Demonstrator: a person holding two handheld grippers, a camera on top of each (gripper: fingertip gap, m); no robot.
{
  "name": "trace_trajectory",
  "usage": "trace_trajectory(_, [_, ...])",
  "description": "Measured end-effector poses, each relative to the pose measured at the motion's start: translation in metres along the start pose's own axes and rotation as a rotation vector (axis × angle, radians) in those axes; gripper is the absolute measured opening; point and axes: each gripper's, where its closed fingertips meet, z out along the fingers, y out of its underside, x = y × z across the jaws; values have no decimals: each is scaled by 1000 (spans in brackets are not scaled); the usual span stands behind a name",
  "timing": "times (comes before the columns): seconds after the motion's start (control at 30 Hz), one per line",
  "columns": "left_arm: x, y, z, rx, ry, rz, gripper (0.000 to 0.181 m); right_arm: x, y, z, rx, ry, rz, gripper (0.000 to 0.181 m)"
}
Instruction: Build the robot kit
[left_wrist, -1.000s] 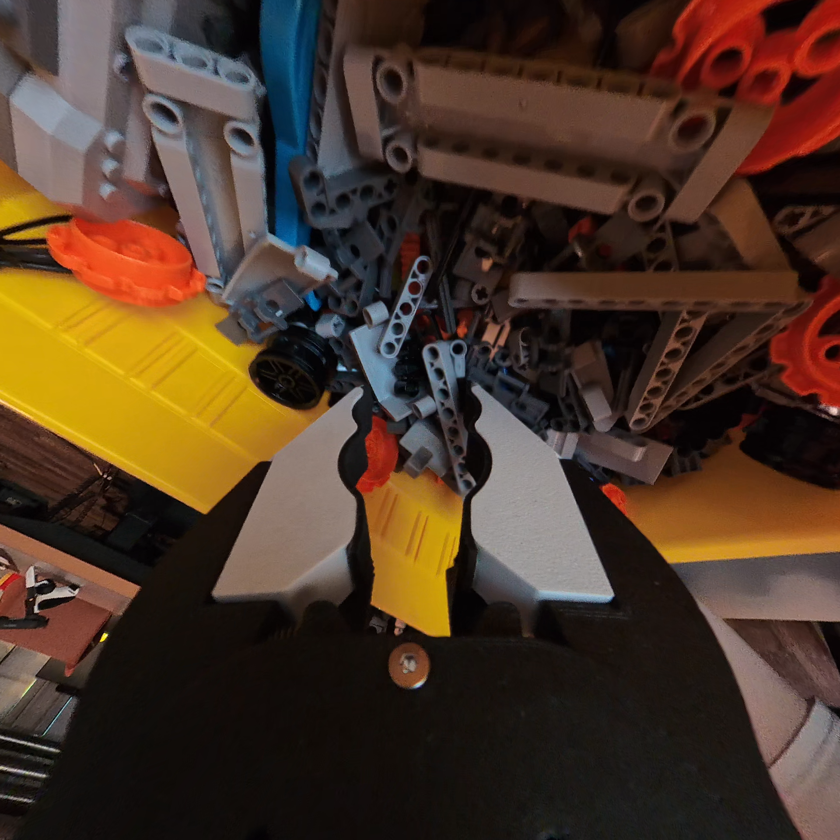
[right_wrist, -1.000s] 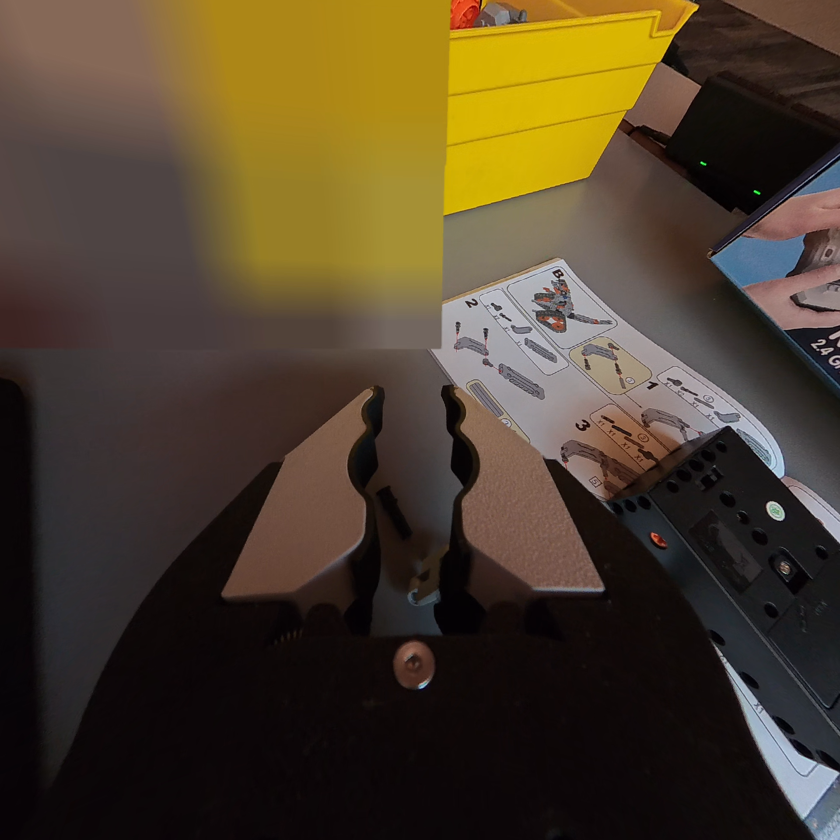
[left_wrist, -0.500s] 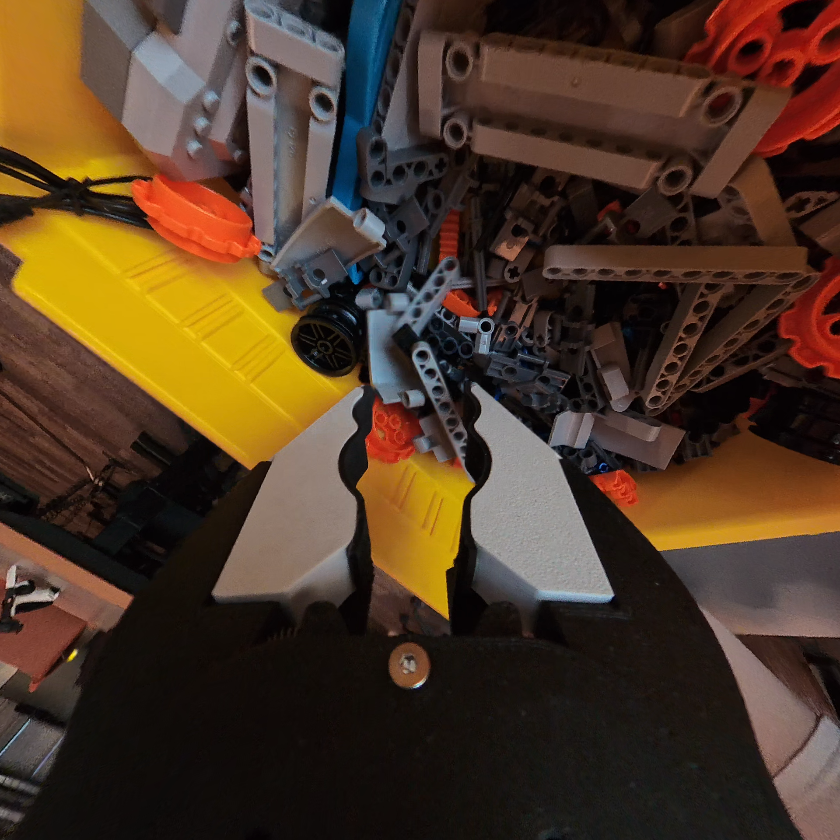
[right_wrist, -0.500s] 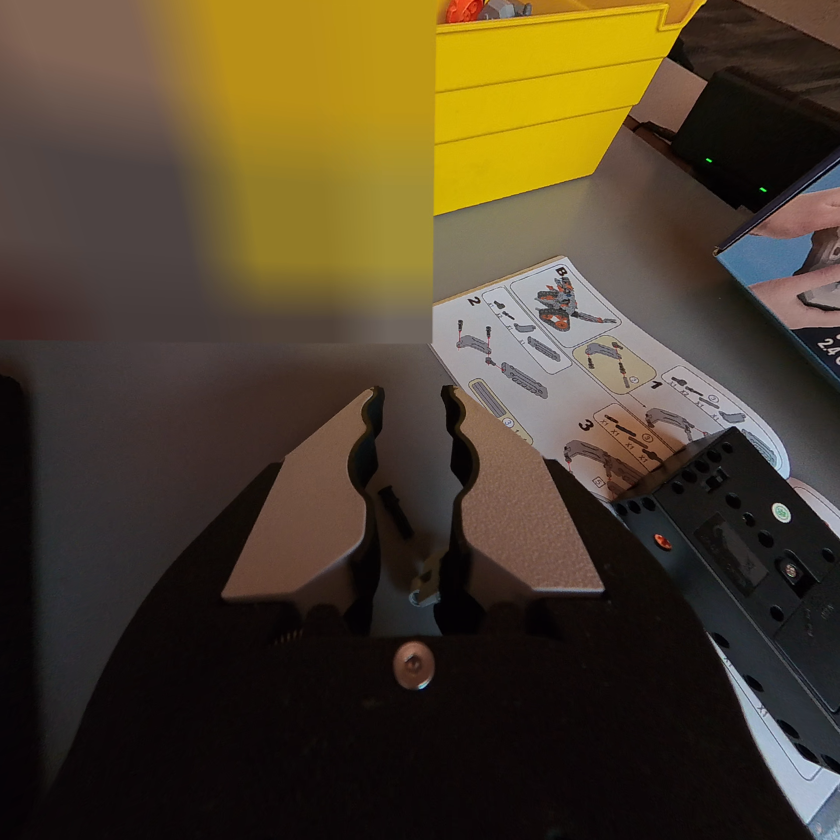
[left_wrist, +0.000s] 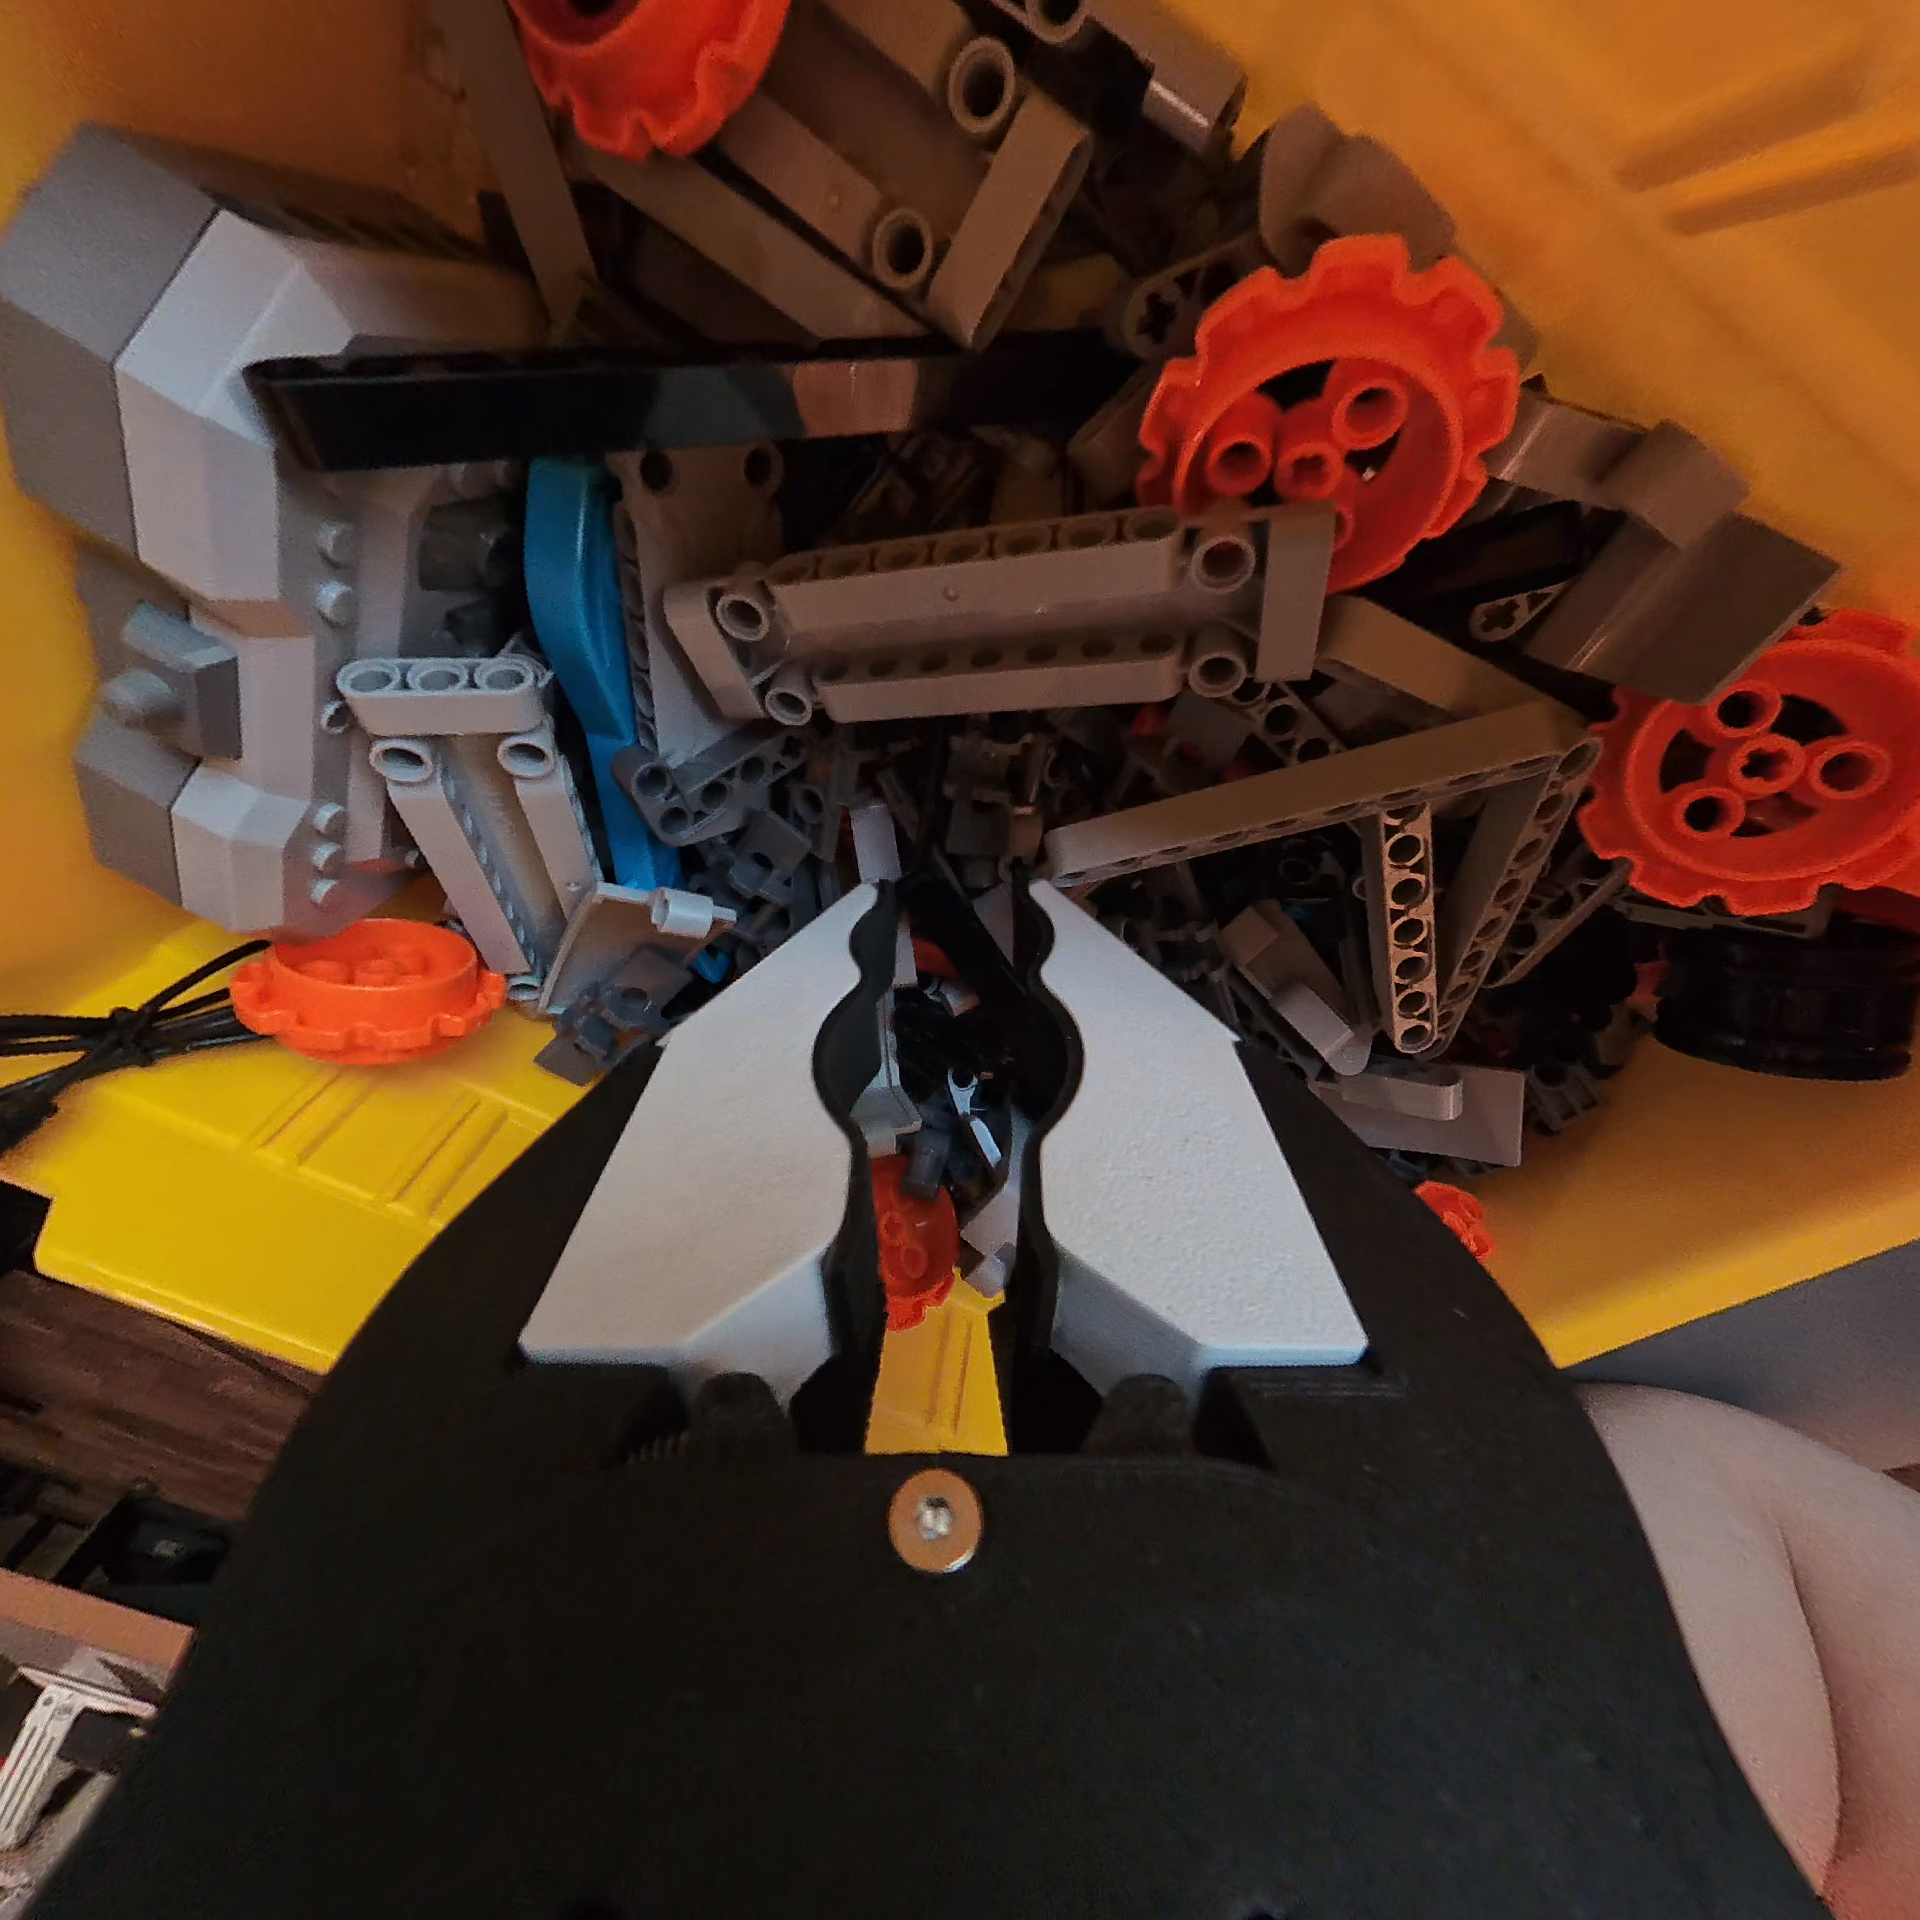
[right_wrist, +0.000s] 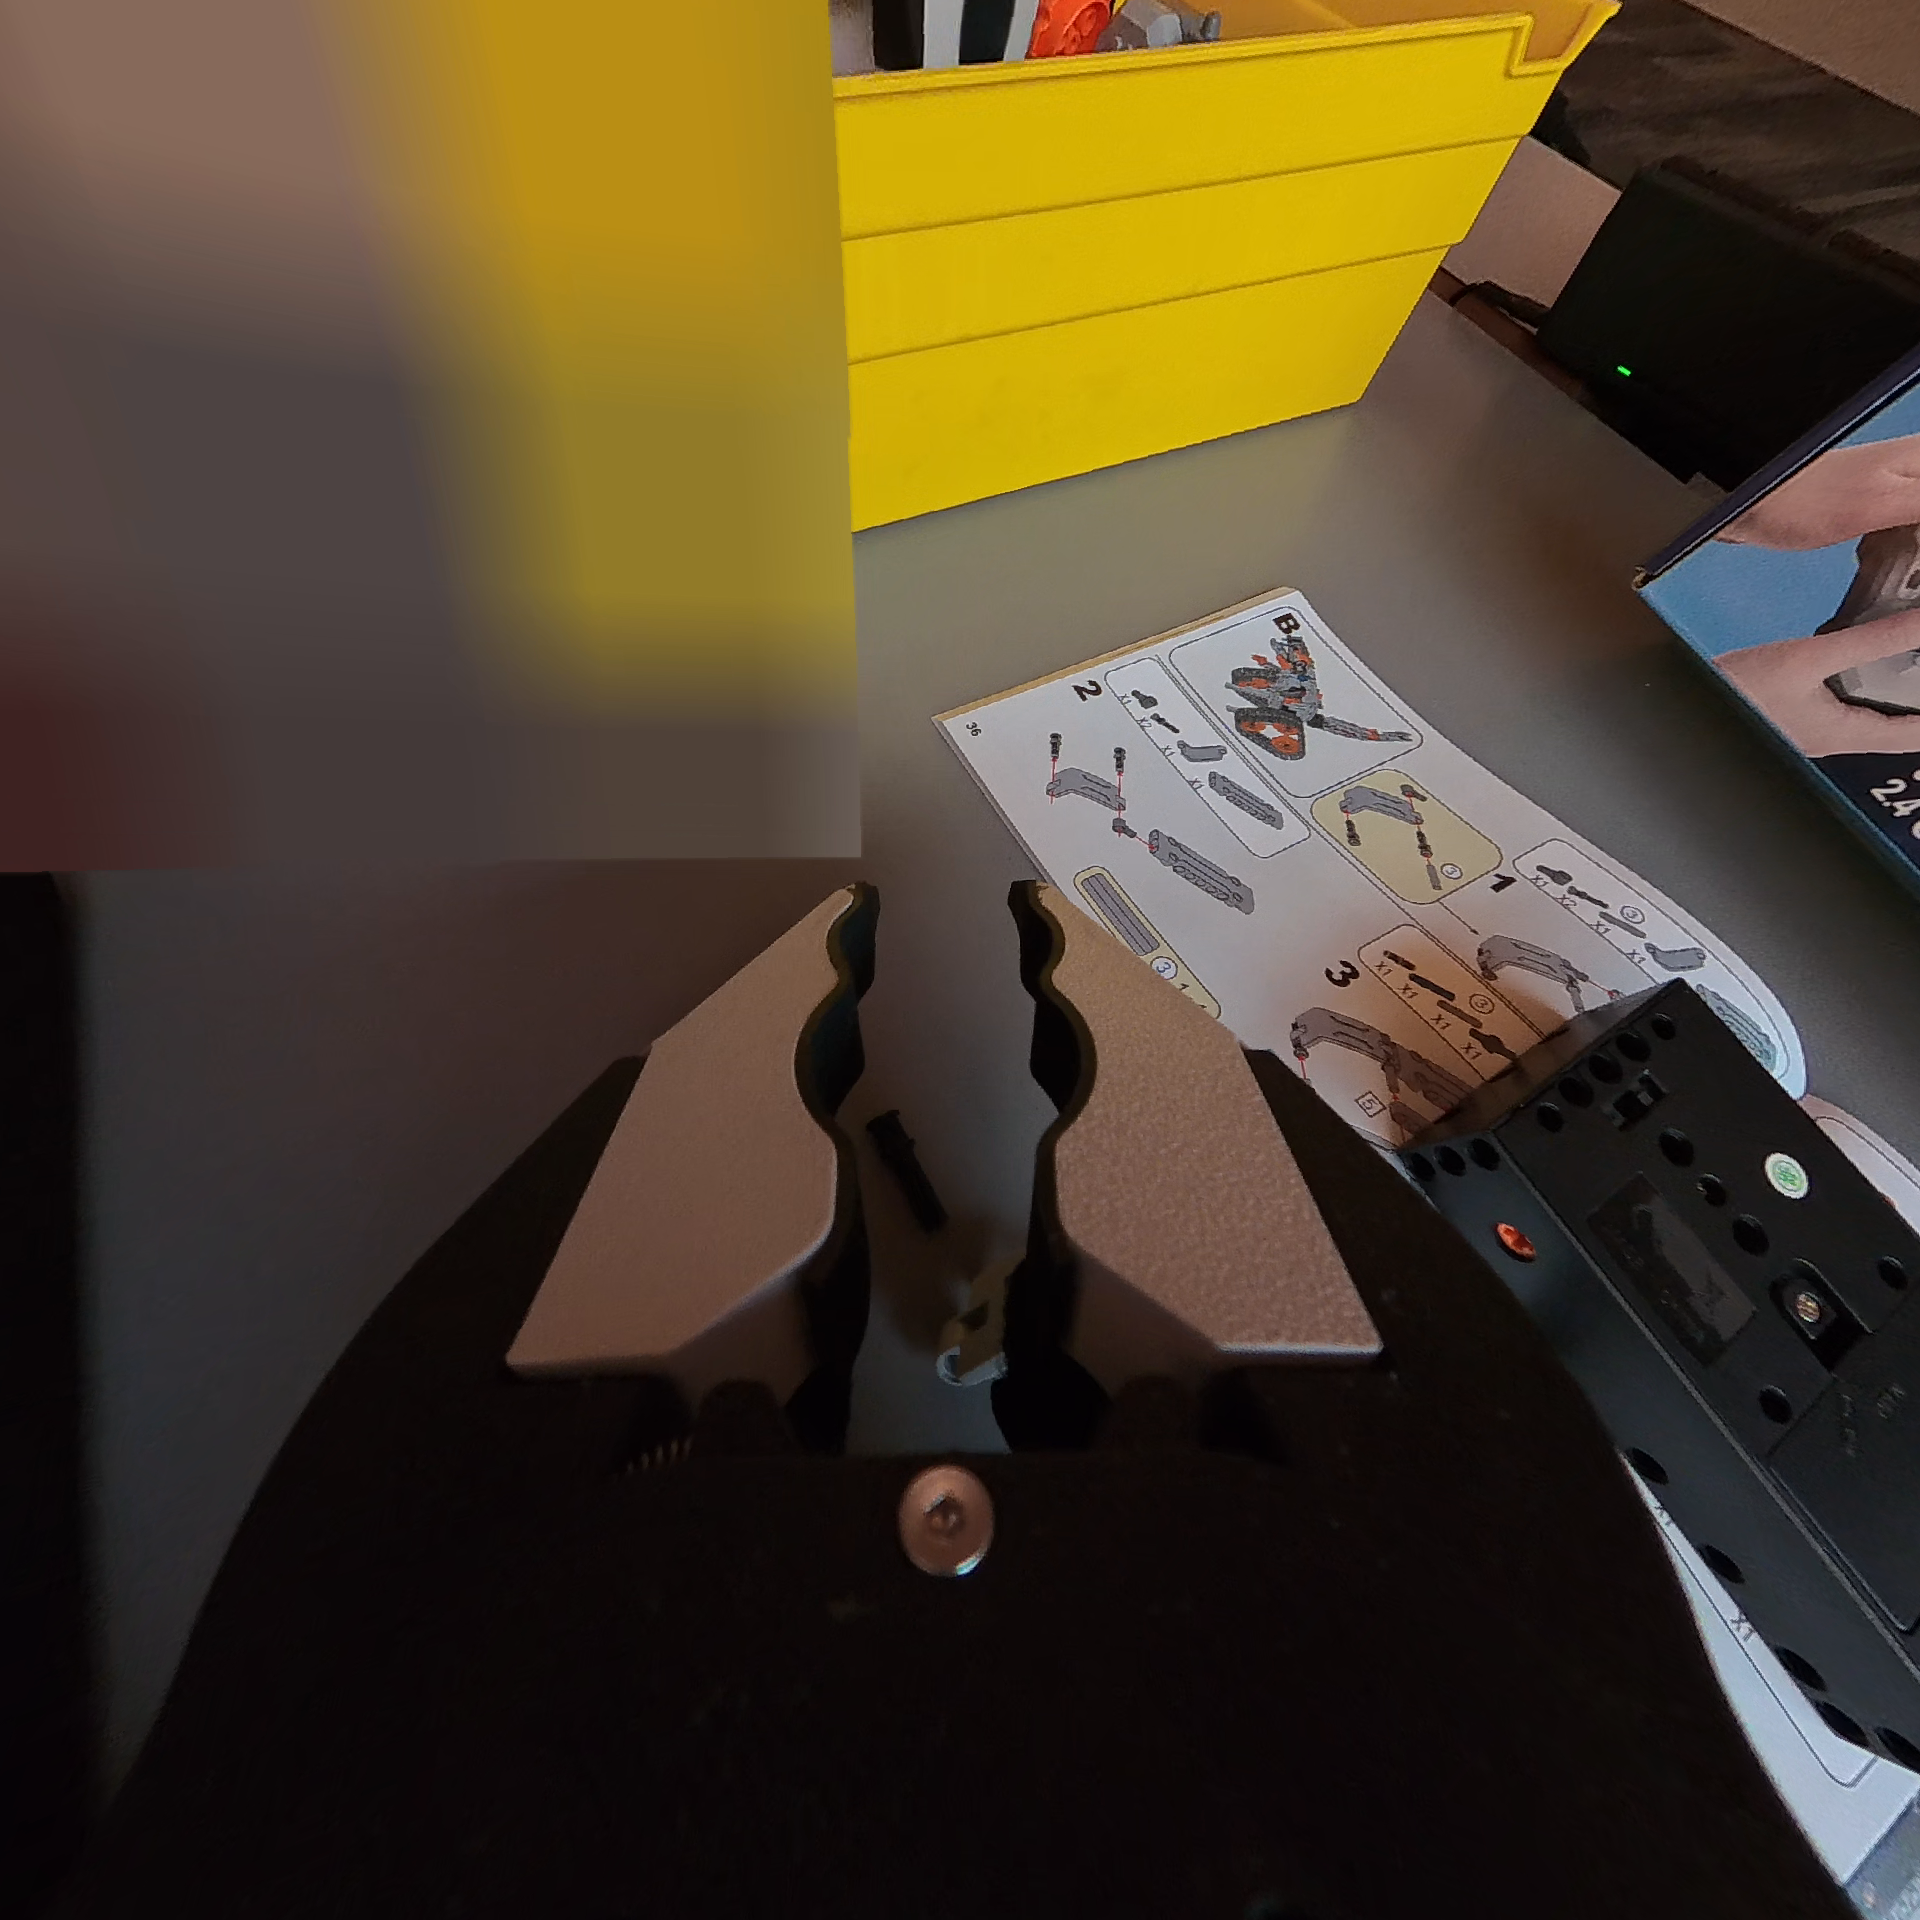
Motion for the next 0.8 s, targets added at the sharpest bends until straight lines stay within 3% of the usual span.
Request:
trace_trajectory(0.57, [8,-2,3,15,-37,172,15,-1,1,1,-4,-4,-2,26])
trace_trajectory(0.8, [9,-3,3,6,-31,166,12,-1,1,1,-6,-5,-2,26])
